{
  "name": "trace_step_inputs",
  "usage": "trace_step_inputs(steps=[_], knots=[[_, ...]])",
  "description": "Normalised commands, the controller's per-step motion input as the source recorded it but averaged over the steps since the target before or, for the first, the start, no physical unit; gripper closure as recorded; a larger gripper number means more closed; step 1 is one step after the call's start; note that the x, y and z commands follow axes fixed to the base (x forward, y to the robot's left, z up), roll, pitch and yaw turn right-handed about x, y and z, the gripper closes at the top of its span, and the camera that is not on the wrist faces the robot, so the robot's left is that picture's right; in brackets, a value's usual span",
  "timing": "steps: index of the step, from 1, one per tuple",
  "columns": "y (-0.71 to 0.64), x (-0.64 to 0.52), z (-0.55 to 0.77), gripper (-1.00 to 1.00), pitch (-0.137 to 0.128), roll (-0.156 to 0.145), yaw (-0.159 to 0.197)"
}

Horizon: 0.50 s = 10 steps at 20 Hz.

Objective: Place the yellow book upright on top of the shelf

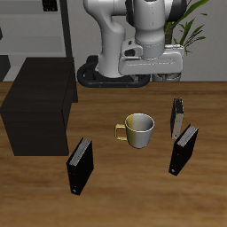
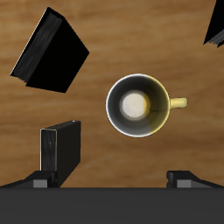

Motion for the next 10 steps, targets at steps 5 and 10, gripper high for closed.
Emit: trace_step_inputs(steps=[5, 10], knots=[[0.46, -0.22, -0.34, -1.0, -0.017, 0.062, 0.029], [0.31, -0.09, -0.3, -1.0, 0.013, 0.052, 0.002]])
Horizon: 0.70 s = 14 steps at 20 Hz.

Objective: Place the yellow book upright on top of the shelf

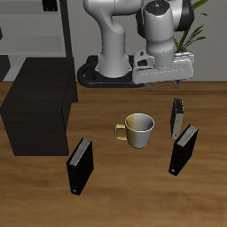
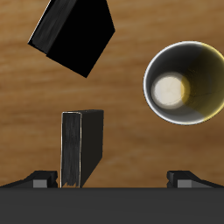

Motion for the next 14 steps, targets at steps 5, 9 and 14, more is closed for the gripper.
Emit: trace_step_inputs(steps=[5, 9, 14], knots=[[0.05, -0.05, -0.11, -1.0, -0.05, -0.03, 0.017], [0.31, -0.1, -0.26, -1.0, -0.005, -0.005, 0.008], [0.25, -0.06, -0.19, -1.0, -0.012, 0.006, 0.024]])
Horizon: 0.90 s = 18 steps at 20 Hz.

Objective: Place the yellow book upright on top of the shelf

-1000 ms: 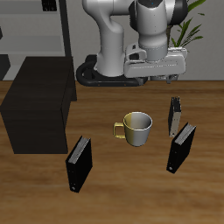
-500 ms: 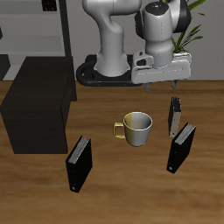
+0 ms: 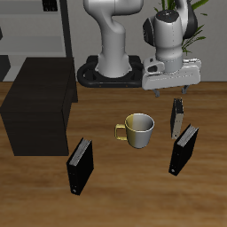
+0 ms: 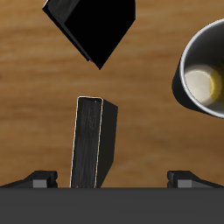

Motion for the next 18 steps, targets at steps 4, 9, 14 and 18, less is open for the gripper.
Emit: trace_step_inputs(steps=[4, 9, 14, 18], knots=[[0.17, 0.01, -0.19, -1.0, 0.022, 0.019, 0.022], [0.09, 0.03, -0.21, -1.0, 0.034, 0.005, 0.026], [0.16, 0.07, -0.39, -1.0, 0.074, 0.015, 0.023], [0.06, 0.03, -0.27, 1.0, 0.053, 0.021, 0.01]])
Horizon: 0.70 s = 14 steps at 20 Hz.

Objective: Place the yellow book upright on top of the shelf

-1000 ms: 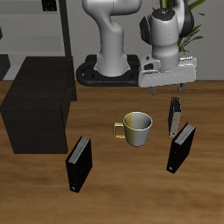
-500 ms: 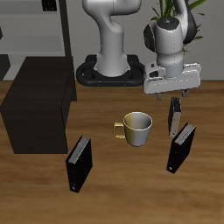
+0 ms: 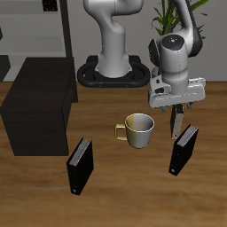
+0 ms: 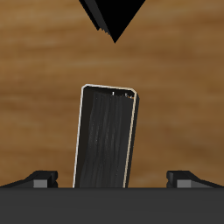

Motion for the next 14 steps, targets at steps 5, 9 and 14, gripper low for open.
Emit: trace_step_inputs(steps=[5, 9, 14], knots=[[-0.04, 0.0, -0.07, 1.0, 0.01, 0.015, 0.011], [-0.06, -0.04, 0.11, 1.0, -0.025, 0.013, 0.028], [-0.17, -0.02, 0.32, 1.0, -0.016, 0.008, 0.051]])
